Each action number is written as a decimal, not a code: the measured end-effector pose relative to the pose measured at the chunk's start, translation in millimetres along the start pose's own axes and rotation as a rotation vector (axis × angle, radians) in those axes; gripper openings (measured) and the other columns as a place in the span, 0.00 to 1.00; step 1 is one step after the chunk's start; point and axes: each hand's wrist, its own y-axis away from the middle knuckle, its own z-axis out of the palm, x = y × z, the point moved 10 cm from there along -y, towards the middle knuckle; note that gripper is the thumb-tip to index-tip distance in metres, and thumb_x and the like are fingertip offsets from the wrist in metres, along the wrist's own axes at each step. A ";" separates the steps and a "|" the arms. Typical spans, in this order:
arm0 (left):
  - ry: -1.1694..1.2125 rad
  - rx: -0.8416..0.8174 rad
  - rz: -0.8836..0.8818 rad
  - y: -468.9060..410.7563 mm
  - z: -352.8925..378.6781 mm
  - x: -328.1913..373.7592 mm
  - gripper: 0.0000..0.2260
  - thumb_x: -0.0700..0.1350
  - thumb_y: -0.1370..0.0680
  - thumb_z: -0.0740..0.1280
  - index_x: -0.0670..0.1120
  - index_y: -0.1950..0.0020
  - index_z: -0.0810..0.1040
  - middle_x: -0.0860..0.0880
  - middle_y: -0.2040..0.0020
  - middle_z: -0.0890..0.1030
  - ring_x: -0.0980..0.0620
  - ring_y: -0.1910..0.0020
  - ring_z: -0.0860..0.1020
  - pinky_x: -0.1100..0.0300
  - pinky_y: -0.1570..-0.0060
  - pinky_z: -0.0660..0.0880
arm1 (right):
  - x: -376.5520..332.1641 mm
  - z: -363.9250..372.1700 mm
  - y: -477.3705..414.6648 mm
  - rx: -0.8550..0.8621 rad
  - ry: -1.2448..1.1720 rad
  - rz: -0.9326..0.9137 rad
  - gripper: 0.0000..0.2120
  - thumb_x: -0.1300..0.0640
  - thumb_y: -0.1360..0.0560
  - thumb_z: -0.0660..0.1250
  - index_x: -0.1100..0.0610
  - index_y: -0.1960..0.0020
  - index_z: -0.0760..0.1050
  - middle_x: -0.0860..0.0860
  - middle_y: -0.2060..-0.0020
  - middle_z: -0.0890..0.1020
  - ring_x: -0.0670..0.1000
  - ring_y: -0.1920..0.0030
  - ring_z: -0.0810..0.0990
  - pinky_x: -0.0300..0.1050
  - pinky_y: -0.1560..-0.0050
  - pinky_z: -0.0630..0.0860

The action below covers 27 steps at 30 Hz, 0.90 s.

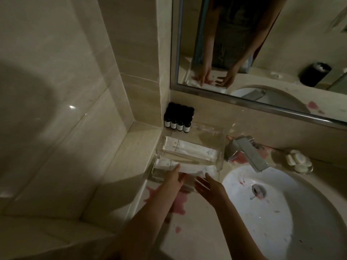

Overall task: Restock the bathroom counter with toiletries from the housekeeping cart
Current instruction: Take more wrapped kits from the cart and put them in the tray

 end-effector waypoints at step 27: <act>-0.337 -0.085 0.174 -3.1 25.9 35.6 0.23 0.48 0.18 0.62 0.35 0.29 0.66 0.40 0.30 0.71 0.47 0.31 0.71 0.72 0.58 0.76 | 3.5 6.2 -54.9 0.032 -0.150 0.080 0.09 0.59 0.19 0.60 0.65 0.50 0.75 0.59 0.56 0.79 0.55 0.60 0.79 0.46 0.62 0.80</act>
